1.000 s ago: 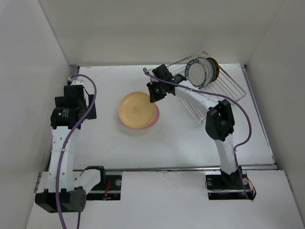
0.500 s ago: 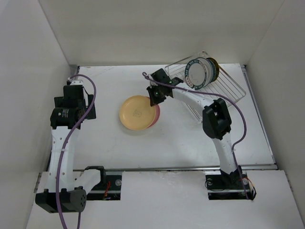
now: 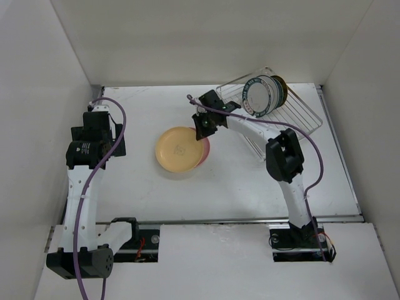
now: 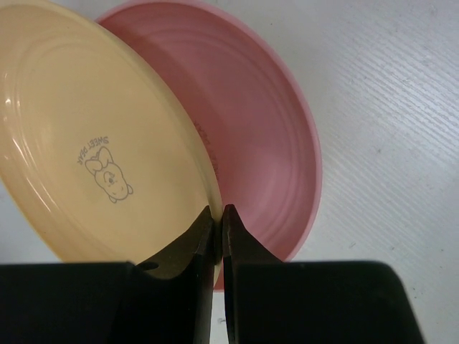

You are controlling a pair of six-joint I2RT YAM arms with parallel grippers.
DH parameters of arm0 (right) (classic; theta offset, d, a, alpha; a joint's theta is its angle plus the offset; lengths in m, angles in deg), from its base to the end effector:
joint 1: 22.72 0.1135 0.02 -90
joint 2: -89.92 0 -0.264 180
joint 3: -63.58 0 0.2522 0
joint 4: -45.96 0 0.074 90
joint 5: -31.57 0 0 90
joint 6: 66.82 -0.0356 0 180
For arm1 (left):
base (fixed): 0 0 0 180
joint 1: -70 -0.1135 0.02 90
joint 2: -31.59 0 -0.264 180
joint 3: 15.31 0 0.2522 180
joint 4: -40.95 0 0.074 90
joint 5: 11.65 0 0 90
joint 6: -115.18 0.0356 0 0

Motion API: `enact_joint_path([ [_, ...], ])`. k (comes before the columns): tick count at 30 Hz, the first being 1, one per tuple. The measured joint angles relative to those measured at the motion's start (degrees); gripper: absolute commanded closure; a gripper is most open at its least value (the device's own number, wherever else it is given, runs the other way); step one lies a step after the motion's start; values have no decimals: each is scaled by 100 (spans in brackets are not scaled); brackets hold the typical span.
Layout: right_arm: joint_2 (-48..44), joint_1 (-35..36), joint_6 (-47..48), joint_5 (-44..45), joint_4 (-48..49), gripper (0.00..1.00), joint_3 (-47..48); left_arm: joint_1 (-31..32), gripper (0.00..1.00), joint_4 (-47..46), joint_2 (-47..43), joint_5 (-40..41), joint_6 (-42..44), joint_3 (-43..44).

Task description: Unload the plates from the dish rack

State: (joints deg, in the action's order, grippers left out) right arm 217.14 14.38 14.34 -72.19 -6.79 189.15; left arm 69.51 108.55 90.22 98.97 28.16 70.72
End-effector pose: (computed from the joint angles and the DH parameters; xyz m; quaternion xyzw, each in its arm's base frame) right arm 0.3897 0.3053 0.2282 -0.2663 0.9077 0.2235 0.2349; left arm 0.1883 0.0141 0.3857 -0.0559 0.8938 0.1748 0.4091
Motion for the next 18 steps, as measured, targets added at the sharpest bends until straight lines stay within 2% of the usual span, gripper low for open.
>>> enact_joint_path([
  [15, -181, -452, -72, -42, 4, 100, -24, 0, 0, -2, 0, 0, 17, 0],
  [18, -201, -442, -90, -37, 28, 94, -35, 0, 0, -2, 0, 0, 17, 0],
])
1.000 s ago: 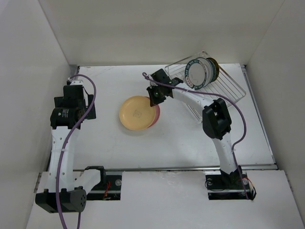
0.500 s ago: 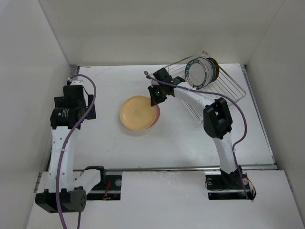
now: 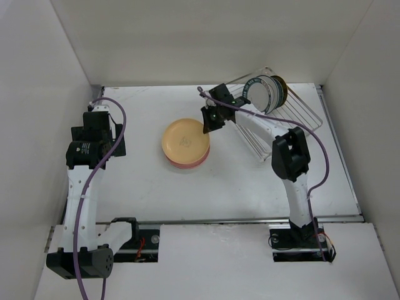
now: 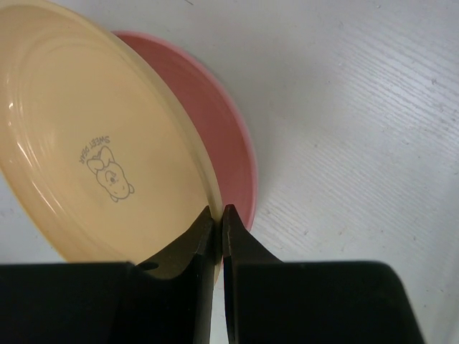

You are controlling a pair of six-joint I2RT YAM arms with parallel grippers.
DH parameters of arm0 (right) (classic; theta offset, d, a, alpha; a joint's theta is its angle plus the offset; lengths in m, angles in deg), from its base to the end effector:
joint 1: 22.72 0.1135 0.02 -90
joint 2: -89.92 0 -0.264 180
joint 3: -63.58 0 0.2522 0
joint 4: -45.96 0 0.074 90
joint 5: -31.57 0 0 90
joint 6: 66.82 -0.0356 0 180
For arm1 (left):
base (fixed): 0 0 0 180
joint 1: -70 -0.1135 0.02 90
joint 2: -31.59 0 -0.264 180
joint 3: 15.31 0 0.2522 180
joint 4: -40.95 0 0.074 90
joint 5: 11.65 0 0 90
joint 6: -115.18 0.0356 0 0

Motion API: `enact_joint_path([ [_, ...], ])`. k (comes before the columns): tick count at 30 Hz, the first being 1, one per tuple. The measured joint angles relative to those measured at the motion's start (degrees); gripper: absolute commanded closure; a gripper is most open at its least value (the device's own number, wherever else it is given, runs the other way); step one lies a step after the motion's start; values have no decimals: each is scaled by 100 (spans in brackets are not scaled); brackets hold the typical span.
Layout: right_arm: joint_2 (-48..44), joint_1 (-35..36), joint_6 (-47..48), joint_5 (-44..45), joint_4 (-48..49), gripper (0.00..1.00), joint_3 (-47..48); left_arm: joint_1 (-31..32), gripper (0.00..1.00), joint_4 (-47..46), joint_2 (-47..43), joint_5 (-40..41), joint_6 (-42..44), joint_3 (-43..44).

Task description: Unload the plates from the dish rack

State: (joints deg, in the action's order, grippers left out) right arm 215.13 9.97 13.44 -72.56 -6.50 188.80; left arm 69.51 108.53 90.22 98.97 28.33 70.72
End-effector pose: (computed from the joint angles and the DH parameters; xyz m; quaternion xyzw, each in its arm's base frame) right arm 0.4082 0.2723 0.2432 -0.2257 0.9129 0.2241 0.2556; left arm 0.1884 0.0141 0.3857 -0.0547 0.8938 0.1754 0.4090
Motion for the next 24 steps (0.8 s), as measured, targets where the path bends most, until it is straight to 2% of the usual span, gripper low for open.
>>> enact_joint_path([
  [3, 0, 0, -11, 20, 15, 82, -98, 0, 0, 2, 0, 0, 0, 0],
  [4, 0, 0, -13, 35, 13, 68, -142, 0, 0, 0, 0, 0, 2, 0],
  [7, 0, 0, -33, 70, -2, 49, -181, 0, 0, 0, 0, 0, 2, 0],
  [8, 0, 0, -37, 70, -7, 40, -181, 0, 0, 0, 0, 0, 2, 0],
  [11, 0, 0, -4, 111, -24, 32, -181, 0, 0, 0, 0, 0, 2, 0],
  [15, 0, 0, 15, 313, -63, 32, -181, 0, 0, 0, 0, 0, 2, 0],
  [17, 0, 0, 28, 479, -133, 36, -181, 0, 0, 2, 0, -2, 0, 0],
  [18, 0, 9, 48, 568, -164, 42, -181, 0, 0, 2, 0, -2, 2, 0],
  [24, -120, 260, 238, 1036, -221, 50, -286, 0, 0, 0, 0, -2, 2, 0],
])
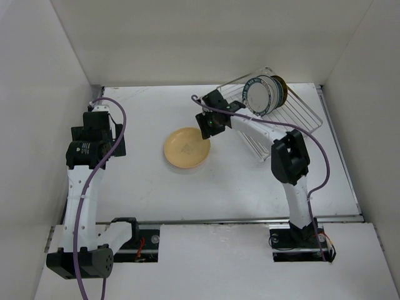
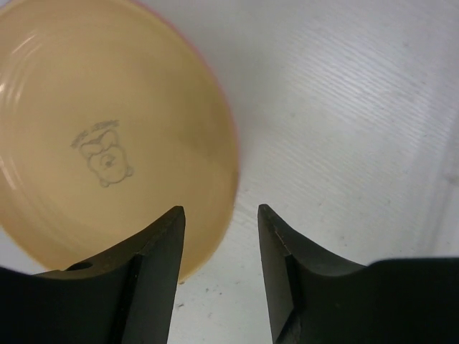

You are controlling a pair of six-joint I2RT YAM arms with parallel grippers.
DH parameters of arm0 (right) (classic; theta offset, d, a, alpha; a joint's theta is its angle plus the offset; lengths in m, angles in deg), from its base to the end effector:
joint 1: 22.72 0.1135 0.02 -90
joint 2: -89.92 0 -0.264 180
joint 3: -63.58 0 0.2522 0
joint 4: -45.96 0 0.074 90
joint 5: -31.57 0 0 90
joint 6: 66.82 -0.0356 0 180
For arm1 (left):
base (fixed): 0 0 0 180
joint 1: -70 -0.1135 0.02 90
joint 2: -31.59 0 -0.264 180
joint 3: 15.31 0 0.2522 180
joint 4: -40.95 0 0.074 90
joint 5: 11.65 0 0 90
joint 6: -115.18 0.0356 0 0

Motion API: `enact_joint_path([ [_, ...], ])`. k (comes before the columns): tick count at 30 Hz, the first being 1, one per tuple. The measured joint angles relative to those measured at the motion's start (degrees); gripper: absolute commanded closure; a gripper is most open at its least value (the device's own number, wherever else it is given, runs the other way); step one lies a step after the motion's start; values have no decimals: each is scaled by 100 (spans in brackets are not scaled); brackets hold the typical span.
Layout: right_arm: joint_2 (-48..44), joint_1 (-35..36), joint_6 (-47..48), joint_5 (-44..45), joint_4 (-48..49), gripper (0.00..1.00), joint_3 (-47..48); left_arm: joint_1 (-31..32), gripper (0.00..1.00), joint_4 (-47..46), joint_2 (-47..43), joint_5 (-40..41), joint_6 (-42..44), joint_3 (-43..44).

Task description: Unload the plates from the dish rack

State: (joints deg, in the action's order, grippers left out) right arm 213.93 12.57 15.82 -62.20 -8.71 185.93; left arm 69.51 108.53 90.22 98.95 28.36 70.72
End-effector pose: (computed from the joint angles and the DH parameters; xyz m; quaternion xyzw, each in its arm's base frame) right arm 0.3908 0.2795 0.2339 -0.2401 0.9261 0.1346 0.2582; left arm 0.1884 0.0141 0.3857 -0.0543 0.8939 0.1754 0.4090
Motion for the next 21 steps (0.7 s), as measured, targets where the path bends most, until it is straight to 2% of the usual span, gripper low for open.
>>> enact_joint_path([
  [7, -107, 505, 157, 48, -26, 56, -33, 0, 0, 0, 0, 0, 0, 0],
  [21, 227, 422, -68, 15, 0, 56, -79, 0, 0, 0, 0, 2, 0, 0],
])
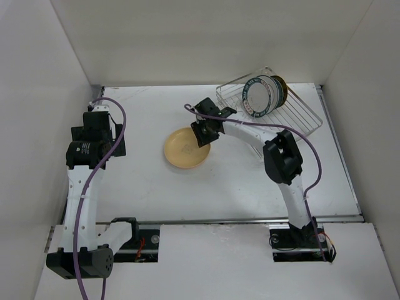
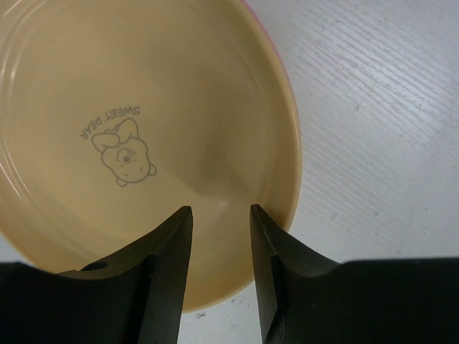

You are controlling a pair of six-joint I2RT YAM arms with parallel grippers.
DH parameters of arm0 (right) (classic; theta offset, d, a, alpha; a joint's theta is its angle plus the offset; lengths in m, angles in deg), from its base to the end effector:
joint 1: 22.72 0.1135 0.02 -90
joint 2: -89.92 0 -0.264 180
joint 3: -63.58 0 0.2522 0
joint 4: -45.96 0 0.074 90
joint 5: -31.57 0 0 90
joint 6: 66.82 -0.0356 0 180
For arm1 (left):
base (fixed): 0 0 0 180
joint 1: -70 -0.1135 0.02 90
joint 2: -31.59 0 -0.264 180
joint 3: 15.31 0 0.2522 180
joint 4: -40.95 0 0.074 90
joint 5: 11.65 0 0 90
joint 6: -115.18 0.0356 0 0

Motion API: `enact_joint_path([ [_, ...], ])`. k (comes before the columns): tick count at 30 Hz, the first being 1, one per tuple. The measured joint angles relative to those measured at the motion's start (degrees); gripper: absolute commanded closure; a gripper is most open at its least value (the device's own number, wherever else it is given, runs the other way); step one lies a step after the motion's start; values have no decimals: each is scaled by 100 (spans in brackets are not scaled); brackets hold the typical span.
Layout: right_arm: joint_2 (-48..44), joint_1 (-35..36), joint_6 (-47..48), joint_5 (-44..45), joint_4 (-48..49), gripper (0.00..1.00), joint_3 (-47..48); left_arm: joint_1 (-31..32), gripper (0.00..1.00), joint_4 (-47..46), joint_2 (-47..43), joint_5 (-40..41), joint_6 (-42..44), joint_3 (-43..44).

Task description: Unload the plates from the dish rack

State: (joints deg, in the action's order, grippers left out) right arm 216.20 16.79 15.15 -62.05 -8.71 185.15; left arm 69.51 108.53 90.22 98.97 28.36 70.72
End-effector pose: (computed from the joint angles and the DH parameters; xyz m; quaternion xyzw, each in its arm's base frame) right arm 0.3715 0.3092 0.2114 -0.2695 0.9256 0.1343 0.2292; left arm 0.1884 0.0141 0.3857 -0.0544 0.8938 0.1755 0.4090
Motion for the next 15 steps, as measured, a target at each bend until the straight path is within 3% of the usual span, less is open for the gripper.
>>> enact_joint_path([
  [15, 208, 24, -144, 114, 70, 58, 15, 0, 0, 0, 0, -2, 0, 0],
])
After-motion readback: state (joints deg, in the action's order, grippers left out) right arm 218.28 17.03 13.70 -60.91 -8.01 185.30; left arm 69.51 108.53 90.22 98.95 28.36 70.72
